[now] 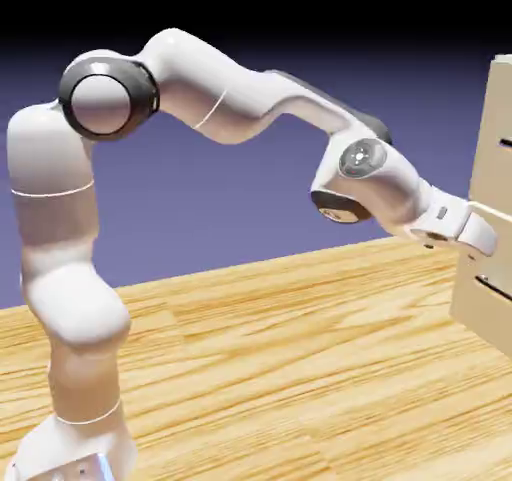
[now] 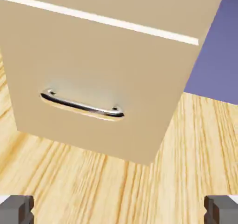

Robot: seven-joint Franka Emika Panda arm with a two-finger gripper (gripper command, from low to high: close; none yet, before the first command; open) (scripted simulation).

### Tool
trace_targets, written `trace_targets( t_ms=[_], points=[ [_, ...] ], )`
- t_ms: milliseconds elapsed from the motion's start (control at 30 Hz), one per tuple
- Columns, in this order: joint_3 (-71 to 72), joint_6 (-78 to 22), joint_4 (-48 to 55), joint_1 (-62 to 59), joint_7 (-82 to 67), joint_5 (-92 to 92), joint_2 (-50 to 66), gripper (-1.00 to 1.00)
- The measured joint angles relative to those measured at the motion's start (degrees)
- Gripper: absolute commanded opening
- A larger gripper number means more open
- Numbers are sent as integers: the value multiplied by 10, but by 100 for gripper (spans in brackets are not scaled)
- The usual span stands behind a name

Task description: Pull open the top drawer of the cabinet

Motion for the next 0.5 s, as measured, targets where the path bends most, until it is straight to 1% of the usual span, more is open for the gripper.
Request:
trace_targets(
  t_ms=[500],
  points=[
    [-125, -28, 167, 79, -374, 290, 157, 0]
  ],
)
